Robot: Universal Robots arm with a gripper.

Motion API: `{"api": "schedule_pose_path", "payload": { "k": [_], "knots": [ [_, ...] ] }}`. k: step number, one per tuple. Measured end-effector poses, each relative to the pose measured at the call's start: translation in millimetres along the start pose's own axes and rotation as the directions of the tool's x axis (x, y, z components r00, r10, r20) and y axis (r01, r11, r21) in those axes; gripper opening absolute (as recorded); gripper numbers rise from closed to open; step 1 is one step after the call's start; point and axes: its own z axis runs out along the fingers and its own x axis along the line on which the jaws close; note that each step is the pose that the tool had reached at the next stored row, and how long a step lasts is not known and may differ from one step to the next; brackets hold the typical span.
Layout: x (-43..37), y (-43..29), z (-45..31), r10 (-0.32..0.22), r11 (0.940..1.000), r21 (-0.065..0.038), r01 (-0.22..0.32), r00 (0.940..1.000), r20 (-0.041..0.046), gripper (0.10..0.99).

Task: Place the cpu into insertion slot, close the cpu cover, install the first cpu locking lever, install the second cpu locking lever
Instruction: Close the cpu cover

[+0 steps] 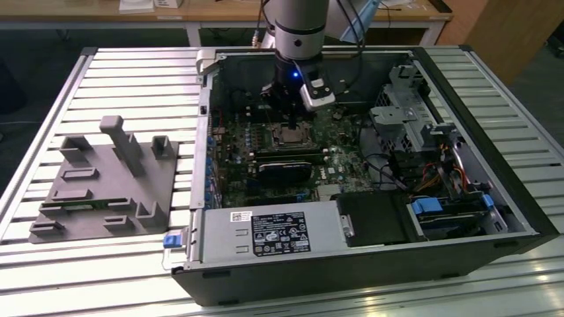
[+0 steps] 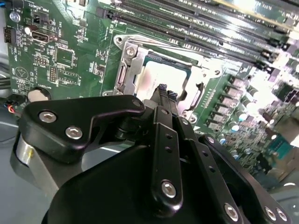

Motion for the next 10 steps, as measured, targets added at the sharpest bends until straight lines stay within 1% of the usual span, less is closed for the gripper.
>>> {"api": "schedule_pose_path", "payload": {
  "k": [7,10],
  "knots": [
    [-0.1,-4.1,2.4,-0.055,0.9985,-0.001,0.055,0.9985,-0.0014,0.106],
    [2.3,-6.2,3.3,-0.066,0.9978,-0.002,0.066,0.9978,-0.0016,0.106]
  ]
}}
